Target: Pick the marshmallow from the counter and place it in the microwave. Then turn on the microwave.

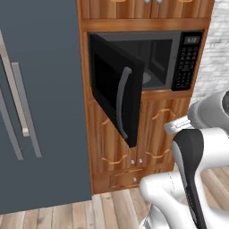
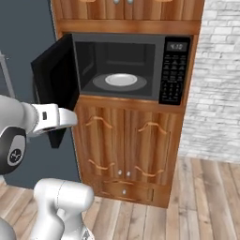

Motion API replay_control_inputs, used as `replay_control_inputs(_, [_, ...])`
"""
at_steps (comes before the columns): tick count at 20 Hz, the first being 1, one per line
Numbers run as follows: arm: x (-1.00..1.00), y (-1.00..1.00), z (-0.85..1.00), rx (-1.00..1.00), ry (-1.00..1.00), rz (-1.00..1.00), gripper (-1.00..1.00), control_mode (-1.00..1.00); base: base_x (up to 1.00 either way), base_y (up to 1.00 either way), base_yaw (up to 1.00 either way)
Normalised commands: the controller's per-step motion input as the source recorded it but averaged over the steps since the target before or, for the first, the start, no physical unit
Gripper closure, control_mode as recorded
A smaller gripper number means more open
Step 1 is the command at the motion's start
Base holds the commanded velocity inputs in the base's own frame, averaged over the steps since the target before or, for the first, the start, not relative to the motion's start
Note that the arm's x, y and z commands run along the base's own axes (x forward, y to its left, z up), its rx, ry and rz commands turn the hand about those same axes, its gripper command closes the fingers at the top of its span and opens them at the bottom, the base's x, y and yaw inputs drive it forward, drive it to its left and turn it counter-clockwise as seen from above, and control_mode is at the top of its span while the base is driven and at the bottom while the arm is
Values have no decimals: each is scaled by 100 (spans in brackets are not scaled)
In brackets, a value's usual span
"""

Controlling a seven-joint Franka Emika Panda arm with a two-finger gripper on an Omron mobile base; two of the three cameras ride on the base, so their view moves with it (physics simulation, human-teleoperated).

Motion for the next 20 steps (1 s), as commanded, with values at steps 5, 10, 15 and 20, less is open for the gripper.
replay_control_inputs(5, [0, 0, 0, 0, 0, 0, -100, 100, -35, 40, -4])
replay_control_inputs(10, [0, 0, 0, 0, 0, 0, -100, 100, -23, 47, -4])
replay_control_inputs(15, [0, 0, 0, 0, 0, 0, -100, 100, -12, 55, -5])
replay_control_inputs(20, [0, 0, 0, 0, 0, 0, -100, 100, -8, 61, -6])
